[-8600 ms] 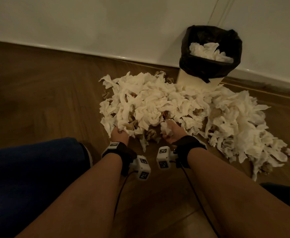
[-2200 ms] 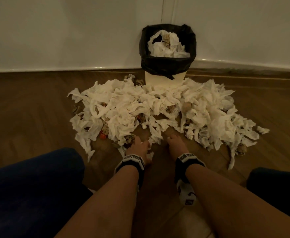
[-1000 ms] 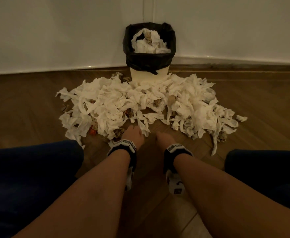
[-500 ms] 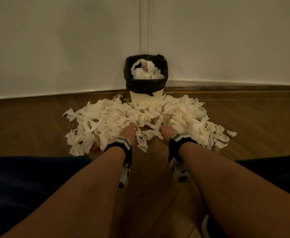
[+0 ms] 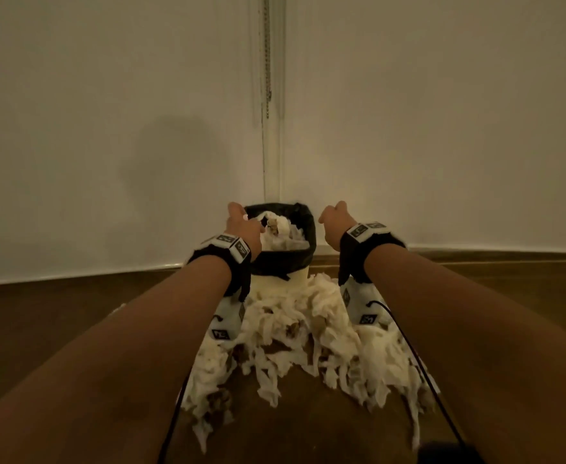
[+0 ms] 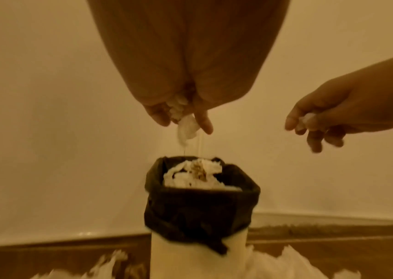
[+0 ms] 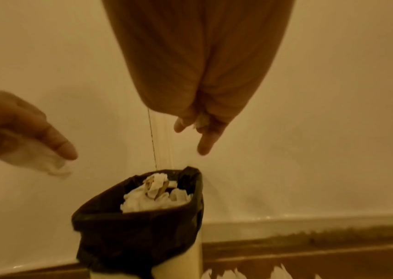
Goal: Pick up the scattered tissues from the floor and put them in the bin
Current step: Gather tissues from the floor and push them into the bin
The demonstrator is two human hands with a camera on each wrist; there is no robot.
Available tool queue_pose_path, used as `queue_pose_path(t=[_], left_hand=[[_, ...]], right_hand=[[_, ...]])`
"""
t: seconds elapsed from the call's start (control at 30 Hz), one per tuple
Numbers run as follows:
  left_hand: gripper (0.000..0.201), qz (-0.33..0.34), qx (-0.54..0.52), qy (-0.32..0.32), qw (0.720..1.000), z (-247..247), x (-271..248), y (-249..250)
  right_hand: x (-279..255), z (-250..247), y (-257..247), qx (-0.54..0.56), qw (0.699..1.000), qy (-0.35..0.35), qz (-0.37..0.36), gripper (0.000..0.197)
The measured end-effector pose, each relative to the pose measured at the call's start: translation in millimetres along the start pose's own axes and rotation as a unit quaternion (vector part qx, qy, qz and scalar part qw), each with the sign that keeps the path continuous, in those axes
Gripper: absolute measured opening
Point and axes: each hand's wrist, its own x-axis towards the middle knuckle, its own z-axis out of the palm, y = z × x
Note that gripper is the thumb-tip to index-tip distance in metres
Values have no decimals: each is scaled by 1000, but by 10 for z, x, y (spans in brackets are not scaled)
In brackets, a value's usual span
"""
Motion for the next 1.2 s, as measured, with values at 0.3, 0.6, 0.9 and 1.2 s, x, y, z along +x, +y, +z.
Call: queue_pose_path(t=[0.3, 0.6, 0.9, 1.2], left_hand=[[37, -16, -192, 28, 981, 214, 484, -100], [67, -90, -191, -15, 977, 417, 612, -147], [63, -67, -251, 9, 966, 490, 492, -217], [31, -29, -177, 37, 983, 798, 80, -491]], right_hand=[[388, 306, -187, 109, 993, 25, -29, 30], [536, 533, -306, 39, 997, -30, -63, 49], [492, 658, -183, 105, 993, 60, -15, 43], [103, 1061, -68, 167, 975, 146, 19, 24]])
